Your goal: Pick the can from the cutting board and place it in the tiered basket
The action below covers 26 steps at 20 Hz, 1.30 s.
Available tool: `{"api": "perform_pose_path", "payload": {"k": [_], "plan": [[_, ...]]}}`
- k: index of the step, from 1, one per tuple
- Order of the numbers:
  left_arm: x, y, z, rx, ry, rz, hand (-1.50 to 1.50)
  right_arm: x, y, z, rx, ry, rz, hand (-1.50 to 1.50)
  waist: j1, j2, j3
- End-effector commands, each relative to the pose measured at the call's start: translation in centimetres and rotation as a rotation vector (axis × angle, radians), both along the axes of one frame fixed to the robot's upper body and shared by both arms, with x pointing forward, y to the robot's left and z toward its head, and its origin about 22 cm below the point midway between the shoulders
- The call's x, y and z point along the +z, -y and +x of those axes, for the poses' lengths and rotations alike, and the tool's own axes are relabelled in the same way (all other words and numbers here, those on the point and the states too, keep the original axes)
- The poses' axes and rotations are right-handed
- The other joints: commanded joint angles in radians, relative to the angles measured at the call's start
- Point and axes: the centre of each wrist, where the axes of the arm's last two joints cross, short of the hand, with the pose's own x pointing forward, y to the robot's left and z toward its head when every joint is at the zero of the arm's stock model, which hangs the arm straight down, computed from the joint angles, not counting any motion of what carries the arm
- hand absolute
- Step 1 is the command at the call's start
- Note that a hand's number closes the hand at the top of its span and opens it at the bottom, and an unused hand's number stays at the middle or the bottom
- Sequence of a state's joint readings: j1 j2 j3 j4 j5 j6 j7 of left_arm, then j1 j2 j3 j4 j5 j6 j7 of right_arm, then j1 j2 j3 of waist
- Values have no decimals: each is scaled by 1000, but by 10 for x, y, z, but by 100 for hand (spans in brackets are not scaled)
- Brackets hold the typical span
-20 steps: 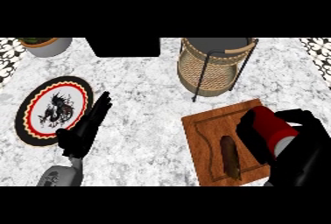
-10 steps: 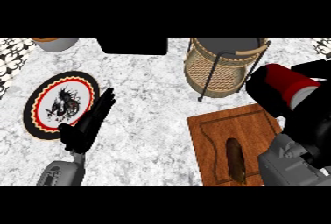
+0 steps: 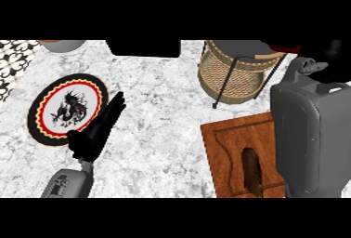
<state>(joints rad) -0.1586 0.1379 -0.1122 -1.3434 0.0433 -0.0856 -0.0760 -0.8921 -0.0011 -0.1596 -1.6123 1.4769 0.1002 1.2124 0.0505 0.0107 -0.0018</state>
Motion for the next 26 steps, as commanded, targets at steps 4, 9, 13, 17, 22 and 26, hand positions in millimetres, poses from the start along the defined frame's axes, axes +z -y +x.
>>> {"api": "perform_pose_path", "payload": {"k": [4,9,13,17,22,26], "plan": [[-5,-3,1,-4,-8,-9,0,-7,-11,58,-84,-94,178,150,-2,3,1],[1,-1,-1,-21,10,-10,0,1,8,90,-61,-88,206,150,2,6,2],[0,4,-4,-23,-3,-10,0,-6,9,105,-33,-61,261,150,2,6,2],[7,6,7,-33,14,-16,0,-2,-6,111,-23,22,362,150,10,12,1],[-5,4,-7,-21,10,-12,0,-13,14,113,-70,58,669,150,9,6,3],[-12,-3,-5,-5,6,2,0,-6,6,117,-57,138,752,-150,1,6,1]]}}
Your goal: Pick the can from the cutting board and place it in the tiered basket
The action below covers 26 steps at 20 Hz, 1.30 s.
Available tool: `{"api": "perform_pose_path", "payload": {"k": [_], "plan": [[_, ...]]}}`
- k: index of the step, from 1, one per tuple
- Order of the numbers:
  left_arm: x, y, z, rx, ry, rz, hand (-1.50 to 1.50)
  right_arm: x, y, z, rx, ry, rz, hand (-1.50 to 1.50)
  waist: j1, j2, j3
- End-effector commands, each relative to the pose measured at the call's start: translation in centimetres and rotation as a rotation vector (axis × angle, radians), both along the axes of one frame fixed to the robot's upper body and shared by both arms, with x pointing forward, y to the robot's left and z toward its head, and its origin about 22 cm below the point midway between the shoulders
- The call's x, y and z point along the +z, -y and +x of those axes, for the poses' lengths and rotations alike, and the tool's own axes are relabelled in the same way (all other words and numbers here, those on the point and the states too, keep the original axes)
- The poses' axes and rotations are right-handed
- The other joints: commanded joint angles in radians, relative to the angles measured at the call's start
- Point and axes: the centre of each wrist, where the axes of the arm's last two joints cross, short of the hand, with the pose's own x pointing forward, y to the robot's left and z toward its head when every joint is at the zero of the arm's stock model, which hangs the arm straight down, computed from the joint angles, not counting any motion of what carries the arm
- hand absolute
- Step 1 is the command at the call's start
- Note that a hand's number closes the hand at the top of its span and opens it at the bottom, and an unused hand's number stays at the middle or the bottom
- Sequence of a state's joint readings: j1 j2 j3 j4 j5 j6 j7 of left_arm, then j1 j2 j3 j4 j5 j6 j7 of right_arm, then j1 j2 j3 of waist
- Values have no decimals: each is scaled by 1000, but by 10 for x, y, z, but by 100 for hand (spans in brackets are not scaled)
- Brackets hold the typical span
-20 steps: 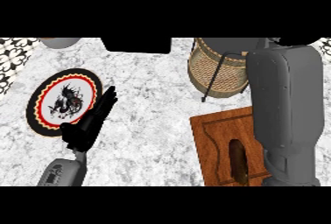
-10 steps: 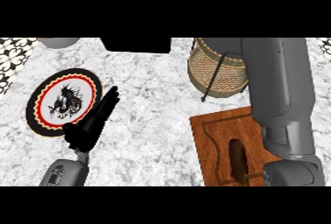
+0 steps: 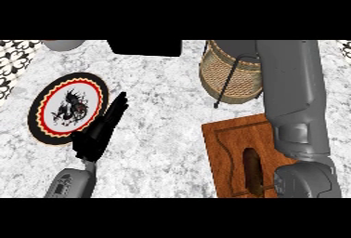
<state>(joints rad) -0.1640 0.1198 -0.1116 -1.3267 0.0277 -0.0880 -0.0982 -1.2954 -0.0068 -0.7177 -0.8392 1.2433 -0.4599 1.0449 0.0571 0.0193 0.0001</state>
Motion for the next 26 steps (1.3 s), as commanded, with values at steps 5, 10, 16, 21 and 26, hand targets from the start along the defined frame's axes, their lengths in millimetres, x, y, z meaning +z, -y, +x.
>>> {"api": "perform_pose_path", "payload": {"k": [5,10,16,21,26], "plan": [[2,7,13,17,-15,4,0,0,-14,6,-185,181,135,-150,-29,-9,-1],[-6,-7,-11,46,-22,11,0,-5,25,5,-423,232,-77,-150,-42,-19,-3],[-10,-27,-11,81,-52,16,0,13,35,-19,-588,345,-187,-150,-100,-44,-4],[-11,-31,-11,88,-55,0,0,23,56,-51,-654,469,-242,-150,-106,-53,-2],[-19,-34,-20,121,-80,2,0,26,69,-84,-665,478,-267,-150,-128,-75,-2]]}}
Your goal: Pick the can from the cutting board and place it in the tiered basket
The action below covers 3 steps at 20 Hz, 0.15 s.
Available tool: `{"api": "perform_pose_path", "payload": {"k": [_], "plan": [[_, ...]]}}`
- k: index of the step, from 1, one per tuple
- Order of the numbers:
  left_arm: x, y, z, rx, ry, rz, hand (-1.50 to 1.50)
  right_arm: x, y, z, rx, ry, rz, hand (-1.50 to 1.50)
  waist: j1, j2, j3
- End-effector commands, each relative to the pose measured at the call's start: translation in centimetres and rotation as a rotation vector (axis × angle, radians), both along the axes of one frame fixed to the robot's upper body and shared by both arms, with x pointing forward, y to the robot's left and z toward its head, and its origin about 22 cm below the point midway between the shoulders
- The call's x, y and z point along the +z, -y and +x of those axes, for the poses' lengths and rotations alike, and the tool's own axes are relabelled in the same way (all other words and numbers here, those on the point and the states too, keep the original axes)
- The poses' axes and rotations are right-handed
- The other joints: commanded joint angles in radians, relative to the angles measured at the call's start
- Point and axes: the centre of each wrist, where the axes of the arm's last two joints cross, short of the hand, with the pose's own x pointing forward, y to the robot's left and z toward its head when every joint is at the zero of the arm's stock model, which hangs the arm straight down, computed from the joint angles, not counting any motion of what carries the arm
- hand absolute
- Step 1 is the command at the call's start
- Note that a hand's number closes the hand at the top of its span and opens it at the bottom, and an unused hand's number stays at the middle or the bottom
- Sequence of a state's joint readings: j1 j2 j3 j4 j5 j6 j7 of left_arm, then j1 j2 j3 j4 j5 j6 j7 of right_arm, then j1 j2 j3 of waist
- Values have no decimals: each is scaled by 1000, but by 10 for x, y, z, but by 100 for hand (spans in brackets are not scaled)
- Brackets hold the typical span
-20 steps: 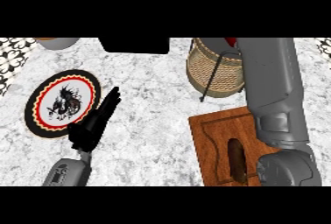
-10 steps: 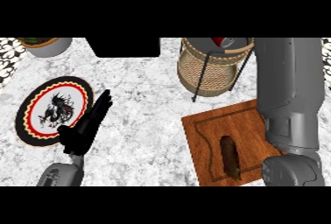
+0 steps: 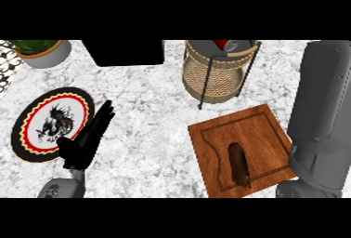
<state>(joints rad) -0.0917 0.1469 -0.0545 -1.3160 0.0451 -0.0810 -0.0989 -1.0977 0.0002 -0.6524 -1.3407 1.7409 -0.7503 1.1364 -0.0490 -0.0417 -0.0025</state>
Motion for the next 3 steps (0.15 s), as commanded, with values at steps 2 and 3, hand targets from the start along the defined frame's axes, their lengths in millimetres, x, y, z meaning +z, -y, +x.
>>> {"api": "perform_pose_path", "payload": {"k": [2,3], "plan": [[-8,-15,-5,26,-13,18,0,1,7,-34,-15,-2,83,-150,-14,-8,-1],[-7,-2,-6,21,-17,7,0,-1,10,-42,-12,-27,77,-150,-21,-14,1]]}}
